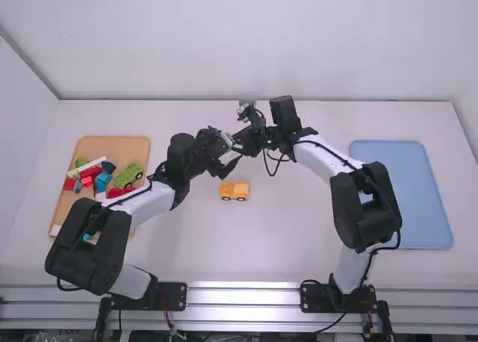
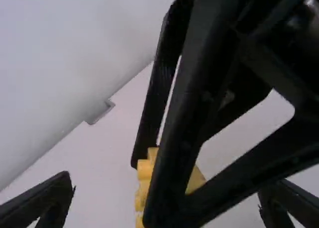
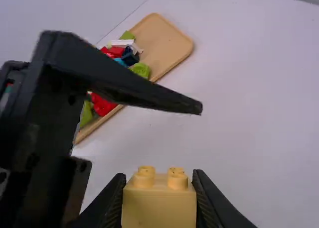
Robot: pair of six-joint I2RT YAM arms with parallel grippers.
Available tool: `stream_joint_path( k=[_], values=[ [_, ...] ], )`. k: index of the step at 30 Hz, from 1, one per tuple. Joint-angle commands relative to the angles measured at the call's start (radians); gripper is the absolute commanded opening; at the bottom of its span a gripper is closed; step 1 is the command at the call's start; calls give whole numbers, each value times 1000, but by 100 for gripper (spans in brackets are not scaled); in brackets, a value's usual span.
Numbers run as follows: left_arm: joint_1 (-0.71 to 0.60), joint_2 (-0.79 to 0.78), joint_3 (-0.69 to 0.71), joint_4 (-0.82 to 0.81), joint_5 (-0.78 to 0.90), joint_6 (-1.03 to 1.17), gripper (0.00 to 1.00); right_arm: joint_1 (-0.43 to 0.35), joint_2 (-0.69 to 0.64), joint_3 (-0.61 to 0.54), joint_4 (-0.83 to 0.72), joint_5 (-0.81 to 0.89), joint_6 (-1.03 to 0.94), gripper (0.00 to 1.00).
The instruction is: Assemble lego blocks to make yellow taxi
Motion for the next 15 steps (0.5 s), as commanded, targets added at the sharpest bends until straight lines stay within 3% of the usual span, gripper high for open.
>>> stream_joint_path(
  k=[1,4,10,15],
  values=[
    [24,-12,21,-35,115,-80,99,-24,-26,6,-3,-11,-102,21],
    [80,-32,56,-120,307,-80,99,-46,-29,43,-81,-35,-206,19],
    [208,-24,184,-394,727,26,99,-65,-29,181,-428,-108,-593,17],
    [215,2,227,-546,861,163,99,-42,-29,255,-605,-123,-779,17]
  ],
)
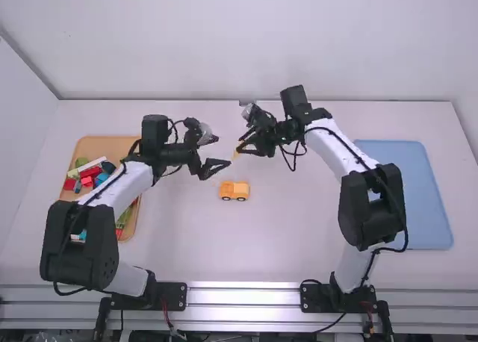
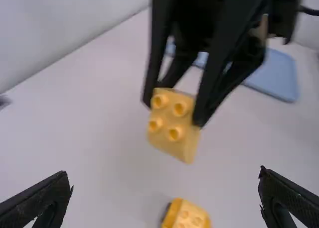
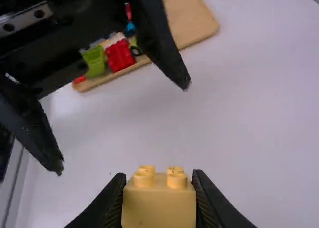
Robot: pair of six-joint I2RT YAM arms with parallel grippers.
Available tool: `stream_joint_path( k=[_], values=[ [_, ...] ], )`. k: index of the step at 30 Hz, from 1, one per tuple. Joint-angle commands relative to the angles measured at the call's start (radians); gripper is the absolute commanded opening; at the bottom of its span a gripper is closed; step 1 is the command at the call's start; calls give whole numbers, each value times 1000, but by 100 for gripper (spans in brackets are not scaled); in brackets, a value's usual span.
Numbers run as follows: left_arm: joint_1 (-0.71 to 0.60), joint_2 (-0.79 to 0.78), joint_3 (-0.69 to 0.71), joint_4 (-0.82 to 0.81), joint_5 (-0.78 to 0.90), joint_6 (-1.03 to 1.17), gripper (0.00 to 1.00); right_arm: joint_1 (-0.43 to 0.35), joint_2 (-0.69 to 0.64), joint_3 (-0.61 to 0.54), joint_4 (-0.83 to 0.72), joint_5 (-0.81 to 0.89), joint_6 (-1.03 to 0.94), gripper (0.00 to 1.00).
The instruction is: Assemble lego blocks to make yellow taxi
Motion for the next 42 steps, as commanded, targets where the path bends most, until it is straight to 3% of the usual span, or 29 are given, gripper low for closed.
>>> stream_joint_path(
  k=[1,7,16,28,31,37,40,41,42],
  values=[
    [-12,2,15,-37,209,123,99,22,-29,58,-63,-34,-208,17],
    [-13,2,13,-78,225,162,96,51,-29,100,-182,-36,-329,16],
    [-14,2,11,-124,168,164,90,53,-29,100,-170,-56,-328,15],
    [-44,2,11,-103,120,162,57,53,-29,100,-171,-70,-328,15],
    [-43,2,11,-98,120,162,46,53,-29,100,-171,-70,-329,14],
    [-45,2,11,-93,128,162,13,54,-29,100,-170,-71,-328,15],
    [-45,2,11,-93,128,163,5,53,-29,100,-167,-71,-328,15],
    [-45,2,11,-94,126,163,4,53,-29,100,-167,-71,-328,17],
    [-44,2,11,-94,119,163,5,54,-29,100,-166,-70,-329,33]
  ],
)
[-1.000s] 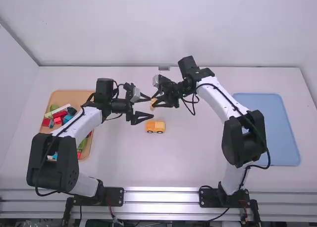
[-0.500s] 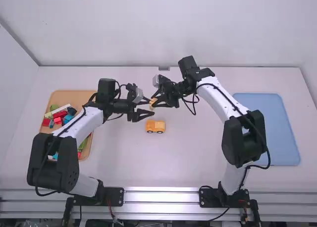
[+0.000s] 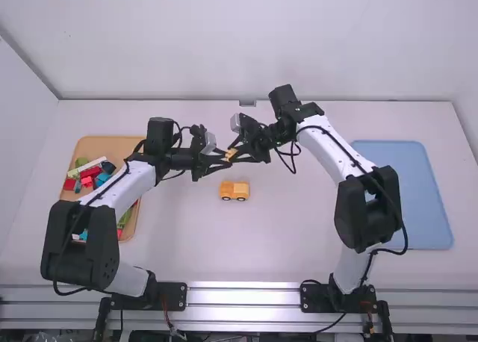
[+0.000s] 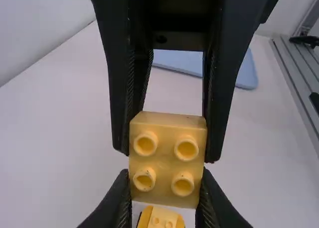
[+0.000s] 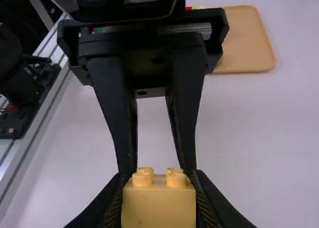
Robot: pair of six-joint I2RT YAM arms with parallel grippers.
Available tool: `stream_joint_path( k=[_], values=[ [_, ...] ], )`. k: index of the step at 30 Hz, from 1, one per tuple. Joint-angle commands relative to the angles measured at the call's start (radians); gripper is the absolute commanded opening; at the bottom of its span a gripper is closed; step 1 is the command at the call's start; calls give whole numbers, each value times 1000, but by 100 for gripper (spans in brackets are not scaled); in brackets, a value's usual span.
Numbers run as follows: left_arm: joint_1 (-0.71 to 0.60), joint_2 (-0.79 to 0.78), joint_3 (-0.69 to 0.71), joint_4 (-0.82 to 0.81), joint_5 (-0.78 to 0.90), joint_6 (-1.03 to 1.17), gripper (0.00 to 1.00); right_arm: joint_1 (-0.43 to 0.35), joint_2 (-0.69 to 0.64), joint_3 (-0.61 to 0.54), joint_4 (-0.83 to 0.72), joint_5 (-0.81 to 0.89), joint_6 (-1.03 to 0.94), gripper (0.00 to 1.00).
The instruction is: Assemble lego blocks to make yellow taxi
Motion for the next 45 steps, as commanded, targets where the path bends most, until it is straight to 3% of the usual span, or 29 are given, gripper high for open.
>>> stream_joint_path(
  k=[1,2,3,4,5,9,11,13,15,17,20,23,28,43,45],
  values=[
    [-13,2,8,-9,55,7,5,-2,-29,30,22,-10,2,47],
    [-11,2,8,-12,41,7,5,-3,-29,30,34,-6,5,67],
    [-3,2,8,-18,6,6,5,-3,-29,30,52,0,25,80],
    [-2,2,8,-21,-6,6,5,-3,-29,30,58,1,34,84],
    [3,2,8,-38,-72,6,5,-8,-30,30,92,18,85,99],
    [-3,2,10,-152,-341,70,5,-39,-32,30,179,120,241,99],
    [-7,2,16,-247,-444,159,17,-53,-32,30,199,163,288,99],
    [-11,2,19,-357,-509,307,19,-67,-33,30,202,184,303,99],
    [-13,9,15,-463,-570,483,15,-90,-35,30,194,184,303,99],
    [-12,23,15,-484,-605,519,15,-105,-35,30,191,181,303,99],
    [-13,66,15,-495,-750,542,3,-132,-35,30,183,174,311,99],
    [-13,109,15,-468,-815,543,2,-141,-35,30,171,174,311,98],
    [-14,209,56,-509,-808,661,5,-140,-35,29,167,174,311,99],
    [-20,285,73,-434,-805,729,6,-140,-35,29,163,178,311,99],
    [-19,285,73,-433,-805,729,11,-140,-35,29,160,177,311,99]
  ],
)
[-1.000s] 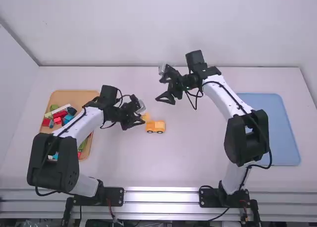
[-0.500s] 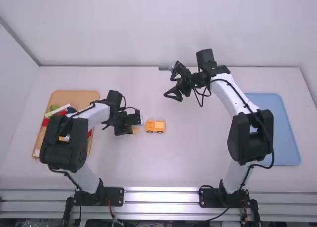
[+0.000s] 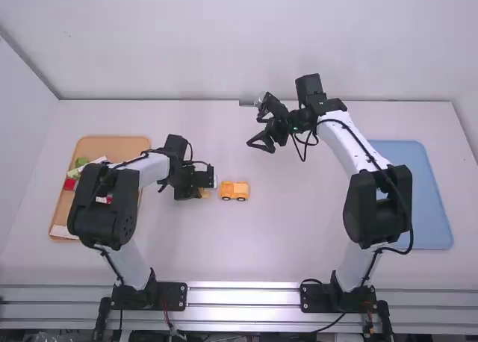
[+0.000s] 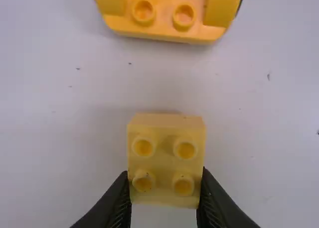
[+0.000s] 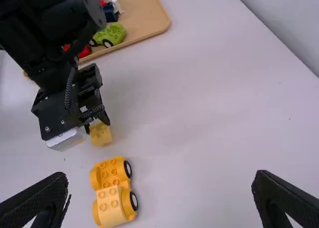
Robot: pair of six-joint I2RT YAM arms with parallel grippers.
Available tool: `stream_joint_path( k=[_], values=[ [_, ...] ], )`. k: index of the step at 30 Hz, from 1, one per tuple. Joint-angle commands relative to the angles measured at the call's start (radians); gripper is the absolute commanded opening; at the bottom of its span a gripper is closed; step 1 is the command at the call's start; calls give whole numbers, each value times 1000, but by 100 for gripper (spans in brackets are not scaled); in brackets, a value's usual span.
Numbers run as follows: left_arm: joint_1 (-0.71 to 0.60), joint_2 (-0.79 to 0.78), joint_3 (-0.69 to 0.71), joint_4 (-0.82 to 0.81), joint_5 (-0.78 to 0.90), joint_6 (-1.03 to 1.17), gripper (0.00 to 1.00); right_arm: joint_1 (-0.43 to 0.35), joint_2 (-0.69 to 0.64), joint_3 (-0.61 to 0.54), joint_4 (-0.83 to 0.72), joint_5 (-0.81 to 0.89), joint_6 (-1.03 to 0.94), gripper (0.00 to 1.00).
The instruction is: Assemble lego blocks to make yellow taxi
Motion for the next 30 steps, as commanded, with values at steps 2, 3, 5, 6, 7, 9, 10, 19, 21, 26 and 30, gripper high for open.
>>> stream_joint_path(
  k=[2,3,5,6,7,9,10,19,21,26,30],
  values=[
    [-8,8,13,-2,10,33,19,5,-35,27,-8,-5,3,99],
    [-8,7,14,2,11,28,47,11,-35,27,-7,-5,3,99],
    [-8,7,17,2,15,20,68,13,-35,27,-7,-5,3,98],
    [-7,6,29,-13,20,17,99,17,-35,27,-3,-5,0,98],
    [-8,6,35,-24,27,18,99,17,-35,27,-1,-5,-1,99],
    [-8,6,60,-53,49,18,99,14,-35,27,5,-5,0,99],
    [-5,5,78,-78,74,19,99,14,-35,27,6,-5,-1,98],
    [196,24,29,-35,569,115,99,10,-35,27,-15,48,2,98],
    [217,24,-4,27,589,113,99,9,-35,27,-14,48,-2,99],
    [277,24,-145,212,718,-60,99,6,-35,27,18,51,-42,99],
    [273,29,-232,364,715,-63,99,3,-35,27,32,44,-42,99]
  ],
)
